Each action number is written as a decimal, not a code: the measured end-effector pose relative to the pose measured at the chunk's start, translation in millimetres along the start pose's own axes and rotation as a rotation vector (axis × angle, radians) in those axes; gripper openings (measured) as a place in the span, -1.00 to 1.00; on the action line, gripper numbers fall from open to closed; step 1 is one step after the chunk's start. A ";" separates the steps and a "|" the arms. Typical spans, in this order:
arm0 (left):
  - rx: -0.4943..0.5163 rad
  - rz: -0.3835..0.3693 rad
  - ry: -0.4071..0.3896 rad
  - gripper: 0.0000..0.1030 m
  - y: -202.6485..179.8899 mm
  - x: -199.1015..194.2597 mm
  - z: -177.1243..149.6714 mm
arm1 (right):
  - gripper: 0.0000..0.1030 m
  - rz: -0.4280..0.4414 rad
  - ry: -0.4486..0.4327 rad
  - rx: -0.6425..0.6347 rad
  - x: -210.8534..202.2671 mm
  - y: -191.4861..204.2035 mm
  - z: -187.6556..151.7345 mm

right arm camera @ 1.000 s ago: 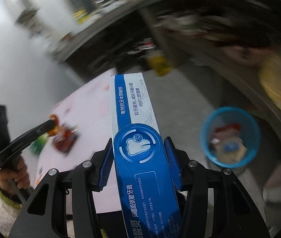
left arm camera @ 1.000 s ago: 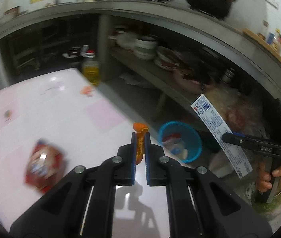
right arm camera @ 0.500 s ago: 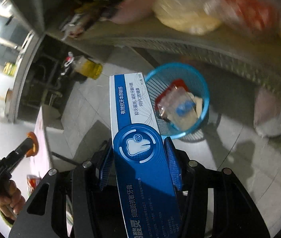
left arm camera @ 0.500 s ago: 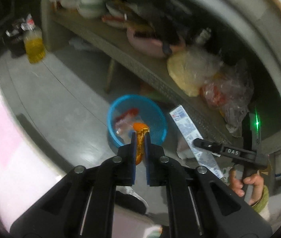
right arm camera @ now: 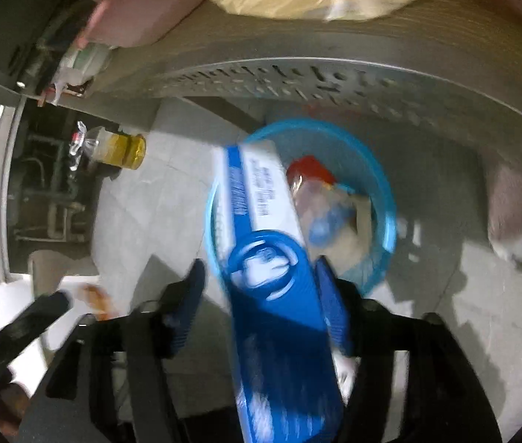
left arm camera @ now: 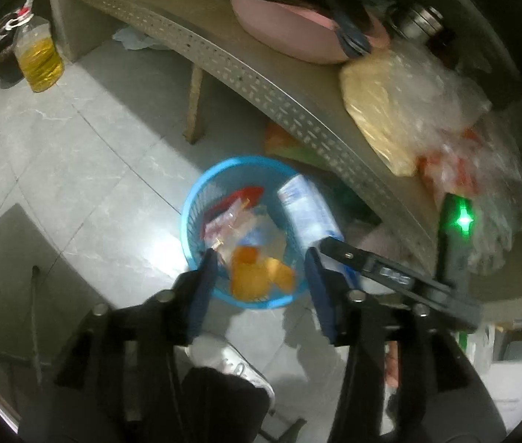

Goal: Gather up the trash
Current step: 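Carry the orange wrapper and toothpaste box to the blue wastebasket and release both, then move both tools back over the table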

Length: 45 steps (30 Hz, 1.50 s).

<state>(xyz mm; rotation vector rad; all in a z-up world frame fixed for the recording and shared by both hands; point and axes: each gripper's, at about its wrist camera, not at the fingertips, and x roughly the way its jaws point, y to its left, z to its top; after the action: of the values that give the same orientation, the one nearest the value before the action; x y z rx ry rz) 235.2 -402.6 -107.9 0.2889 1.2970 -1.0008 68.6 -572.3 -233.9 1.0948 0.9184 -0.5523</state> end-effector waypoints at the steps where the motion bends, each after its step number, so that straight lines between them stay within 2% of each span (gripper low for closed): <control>1: -0.008 -0.004 -0.002 -0.08 0.8 -0.4 0.6 | 0.29 -0.024 -0.001 -0.007 4.3 1.2 2.9; 3: -0.023 -0.021 -0.012 -0.04 5.4 -7.3 -3.9 | 0.29 -0.077 -0.003 -0.023 17.9 -0.7 4.6; 7: -0.044 -0.027 -0.050 0.01 14.3 -36.2 -16.3 | 0.29 -0.089 -0.023 -0.030 20.2 -6.7 -5.8; 12: -0.030 0.016 -0.116 0.08 16.8 -72.2 -26.5 | 0.29 -0.112 -0.049 -0.050 2.0 -17.3 -26.8; 18: -0.024 0.020 -0.202 0.23 18.0 -122.1 -57.1 | 0.29 -0.136 -0.065 -0.104 -26.2 -12.5 -55.1; 21: -0.029 0.030 -0.242 0.34 22.1 -141.7 -77.9 | 0.45 -0.137 -0.060 -0.168 -37.2 2.3 -68.8; 27: -0.113 0.050 -0.315 0.39 55.0 -189.0 -131.0 | 0.51 -0.065 -0.089 -0.260 -72.1 40.0 -87.6; 35: -0.200 0.060 -0.480 0.51 93.5 -263.4 -213.1 | 0.57 0.044 -0.115 -0.364 -113.3 96.5 -103.2; 41: -0.272 0.100 -0.518 0.53 115.6 -287.4 -265.7 | 0.60 0.162 -0.083 -0.429 -131.5 142.2 -125.9; 45: -0.352 0.136 -0.538 0.53 133.1 -299.0 -299.9 | 0.67 0.204 -0.054 -0.491 -135.2 175.6 -147.0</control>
<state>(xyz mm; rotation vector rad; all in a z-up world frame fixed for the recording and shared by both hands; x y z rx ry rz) 153.9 13.9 22.4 -0.1563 0.9207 -0.6559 80.9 -376.3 -54.5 0.7122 0.8265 -0.1701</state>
